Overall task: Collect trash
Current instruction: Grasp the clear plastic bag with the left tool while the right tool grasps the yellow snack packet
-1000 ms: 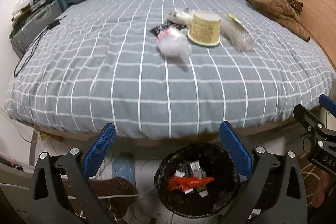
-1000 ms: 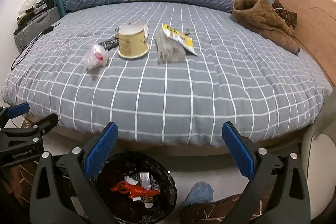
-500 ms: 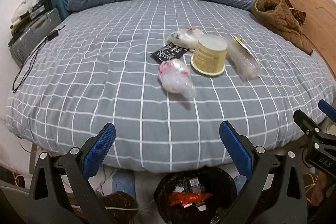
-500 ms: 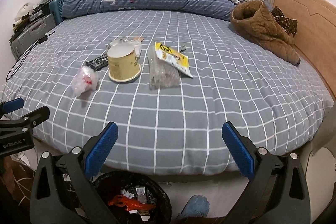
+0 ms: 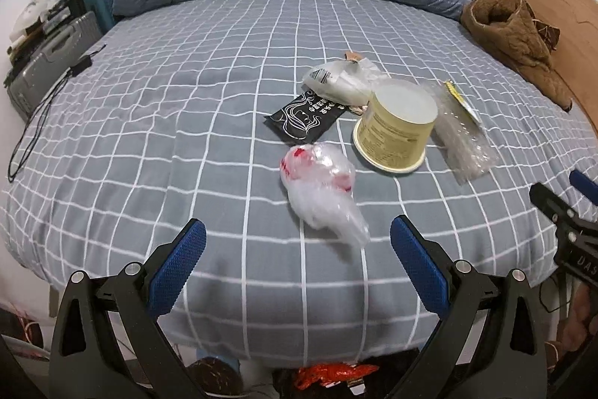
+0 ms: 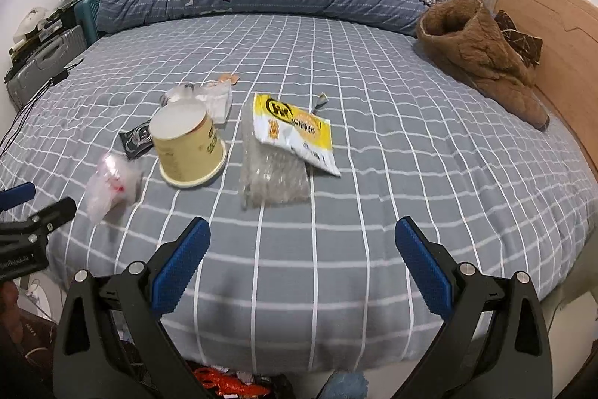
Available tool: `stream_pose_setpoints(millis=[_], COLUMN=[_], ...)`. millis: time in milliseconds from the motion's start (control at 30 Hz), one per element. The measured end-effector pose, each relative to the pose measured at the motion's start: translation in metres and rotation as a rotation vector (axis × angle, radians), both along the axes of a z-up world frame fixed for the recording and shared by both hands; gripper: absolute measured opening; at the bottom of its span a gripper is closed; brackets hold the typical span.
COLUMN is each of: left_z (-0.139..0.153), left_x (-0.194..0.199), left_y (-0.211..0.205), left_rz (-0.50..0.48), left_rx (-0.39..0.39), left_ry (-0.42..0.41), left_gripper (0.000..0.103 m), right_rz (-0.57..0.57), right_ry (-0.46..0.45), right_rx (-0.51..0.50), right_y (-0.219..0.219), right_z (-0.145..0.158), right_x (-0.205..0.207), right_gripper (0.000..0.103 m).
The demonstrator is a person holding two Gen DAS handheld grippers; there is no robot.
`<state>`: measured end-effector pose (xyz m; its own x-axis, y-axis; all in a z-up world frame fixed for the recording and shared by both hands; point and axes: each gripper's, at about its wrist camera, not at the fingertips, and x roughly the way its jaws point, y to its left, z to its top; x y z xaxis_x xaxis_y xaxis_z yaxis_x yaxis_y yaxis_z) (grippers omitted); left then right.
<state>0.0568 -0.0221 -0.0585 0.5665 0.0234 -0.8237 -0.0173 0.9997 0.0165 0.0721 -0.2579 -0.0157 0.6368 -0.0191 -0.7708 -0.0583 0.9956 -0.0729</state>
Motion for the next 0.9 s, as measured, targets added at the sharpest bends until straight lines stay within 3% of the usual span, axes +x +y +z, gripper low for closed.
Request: stream_pose_setpoints(millis=[433,700,833,900], left_z=[-0.029,-0.042,-0.048,-0.050], left_x=[0.049,0.065,0.069,0.071], left_y=[-0.002,-0.008,-0.011,-0.011], left_rz=[-0.016,-0.045,-0.060,-0.063], left_rx=[-0.014,-0.026,-0.025,-0.018], left_ry=[0.037,0.057,0.073,0.069], left_gripper=[0.096,0.080,0.064,0.063], right_rz=[0.031,0.019,0.028,0.035], right_ry=[0.023,0.110,0.158,0.174], right_rx=[0.031,0.163,0.201,0.207], right_y=[0.007,-0.006,-0.007,-0.005], right_z=[-0.015,-0.032,-0.047,-0.054], right_x=[0.083,0.128,0.138,0.140], right_gripper=[0.095,0.086,0.077,0.072])
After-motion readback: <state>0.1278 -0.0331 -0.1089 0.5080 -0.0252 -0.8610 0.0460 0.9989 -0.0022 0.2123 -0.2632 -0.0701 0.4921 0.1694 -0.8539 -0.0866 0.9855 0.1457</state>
